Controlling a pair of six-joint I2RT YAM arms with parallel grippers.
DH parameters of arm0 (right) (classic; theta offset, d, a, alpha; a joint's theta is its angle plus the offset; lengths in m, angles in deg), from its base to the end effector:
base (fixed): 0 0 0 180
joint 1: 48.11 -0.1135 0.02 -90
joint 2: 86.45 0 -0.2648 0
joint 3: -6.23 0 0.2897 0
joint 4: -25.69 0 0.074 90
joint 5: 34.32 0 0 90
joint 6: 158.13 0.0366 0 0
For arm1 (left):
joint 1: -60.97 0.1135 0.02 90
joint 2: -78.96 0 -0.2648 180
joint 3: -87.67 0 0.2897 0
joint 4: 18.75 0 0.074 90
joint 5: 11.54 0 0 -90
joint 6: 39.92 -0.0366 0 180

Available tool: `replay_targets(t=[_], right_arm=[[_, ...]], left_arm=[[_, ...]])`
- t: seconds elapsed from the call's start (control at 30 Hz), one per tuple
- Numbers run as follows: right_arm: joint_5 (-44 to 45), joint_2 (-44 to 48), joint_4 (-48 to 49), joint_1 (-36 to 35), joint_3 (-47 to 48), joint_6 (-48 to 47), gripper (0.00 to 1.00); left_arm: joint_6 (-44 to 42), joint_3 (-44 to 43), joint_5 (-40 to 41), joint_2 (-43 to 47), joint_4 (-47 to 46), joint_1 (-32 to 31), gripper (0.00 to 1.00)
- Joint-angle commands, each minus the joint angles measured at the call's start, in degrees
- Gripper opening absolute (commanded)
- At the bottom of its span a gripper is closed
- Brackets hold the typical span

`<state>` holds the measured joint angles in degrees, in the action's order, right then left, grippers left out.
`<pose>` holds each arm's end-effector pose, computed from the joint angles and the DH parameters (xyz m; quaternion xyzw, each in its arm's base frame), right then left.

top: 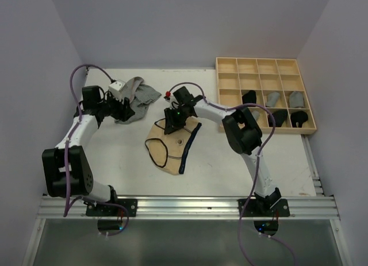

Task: Roll the underwear
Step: Fold the underwear

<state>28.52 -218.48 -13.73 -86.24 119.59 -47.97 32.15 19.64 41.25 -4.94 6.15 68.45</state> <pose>0.4051 0.3392 0.1270 -0.2097 0.9130 0.3273 0.1234 0.3486 0.0234 0.2302 0.2108 0.8459 -0.1961 0.4489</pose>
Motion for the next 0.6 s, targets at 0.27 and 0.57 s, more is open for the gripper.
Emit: replay_targets(t=[0.27, 0.57], right_arm=[[-5.5, -6.2, -9.1, -6.4, 10.1, -6.7, 0.28], [-3.0, 12.7, 0.1, -3.5, -1.0, -6.1, 0.47]], left_arm=[[-2.2, 5.3, -3.7, 5.2, 1.5, 0.5, 0.63], [-4.8, 1.4, -10.3, -1.4, 3.7, 0.4, 0.60]])
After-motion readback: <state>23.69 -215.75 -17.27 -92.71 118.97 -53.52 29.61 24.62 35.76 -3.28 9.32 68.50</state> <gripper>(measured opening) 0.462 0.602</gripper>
